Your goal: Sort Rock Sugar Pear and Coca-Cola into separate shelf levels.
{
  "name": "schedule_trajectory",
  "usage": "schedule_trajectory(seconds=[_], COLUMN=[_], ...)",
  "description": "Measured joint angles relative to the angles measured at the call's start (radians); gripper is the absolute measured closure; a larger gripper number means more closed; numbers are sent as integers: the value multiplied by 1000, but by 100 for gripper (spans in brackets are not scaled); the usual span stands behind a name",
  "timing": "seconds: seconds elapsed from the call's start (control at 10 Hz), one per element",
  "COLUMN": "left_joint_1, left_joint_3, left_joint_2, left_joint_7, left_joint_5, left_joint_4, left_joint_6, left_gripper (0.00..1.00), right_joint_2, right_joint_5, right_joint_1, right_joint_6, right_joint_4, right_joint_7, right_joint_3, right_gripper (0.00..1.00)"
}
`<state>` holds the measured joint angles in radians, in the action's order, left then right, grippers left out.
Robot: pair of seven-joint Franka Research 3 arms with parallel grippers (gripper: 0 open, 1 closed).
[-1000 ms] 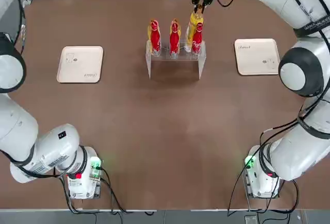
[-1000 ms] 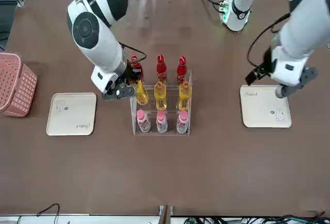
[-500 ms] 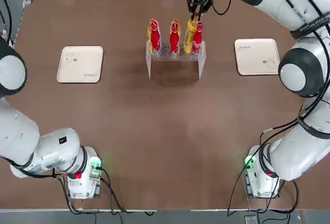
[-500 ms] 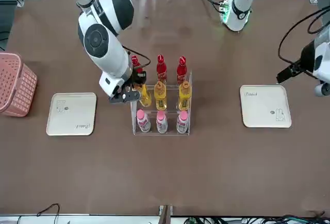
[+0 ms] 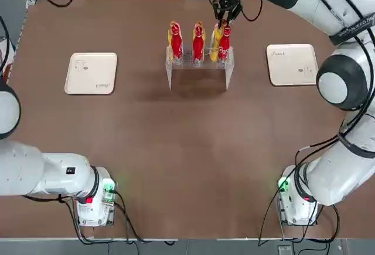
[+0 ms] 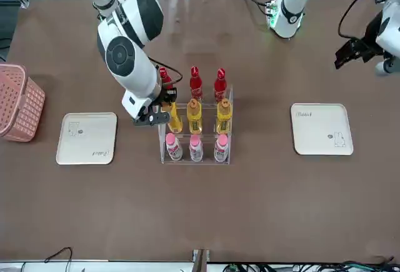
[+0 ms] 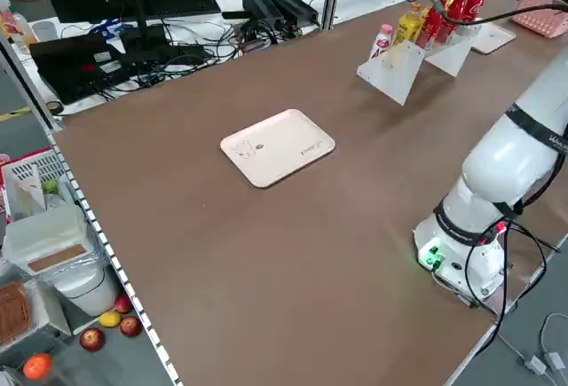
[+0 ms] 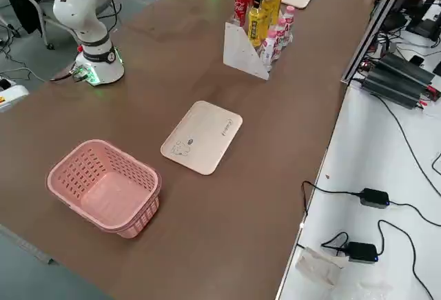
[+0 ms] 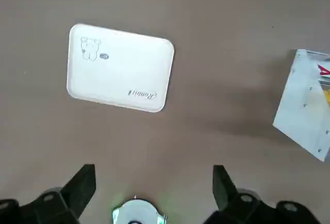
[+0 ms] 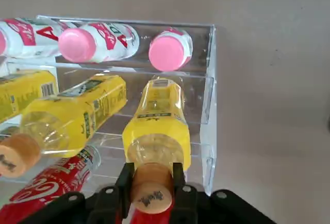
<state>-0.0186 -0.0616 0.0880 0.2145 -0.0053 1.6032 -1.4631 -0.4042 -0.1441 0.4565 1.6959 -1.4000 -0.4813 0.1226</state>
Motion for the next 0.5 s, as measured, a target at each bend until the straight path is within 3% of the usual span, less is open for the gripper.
schedule_trajectory(seconds=[0.2,0.5], left_joint_1=[-4,53], left_joint_3=[-20,-106], left_joint_2=[-40,-78], left_joint_7=[-12,-12], left_joint_5=[0,0], left_joint_4=[-55,-85], left_joint_6=[-22,-24], left_gripper=[0,0], right_joint_2=[0,0], right_joint_5=[0,0], right_joint_1=[0,-2], right_joint_6=[-4,-1], right_joint_4=[-4,-8], right_joint_7=[-1,-28], right_joint_3=[-1,-2], right_gripper=[66,64])
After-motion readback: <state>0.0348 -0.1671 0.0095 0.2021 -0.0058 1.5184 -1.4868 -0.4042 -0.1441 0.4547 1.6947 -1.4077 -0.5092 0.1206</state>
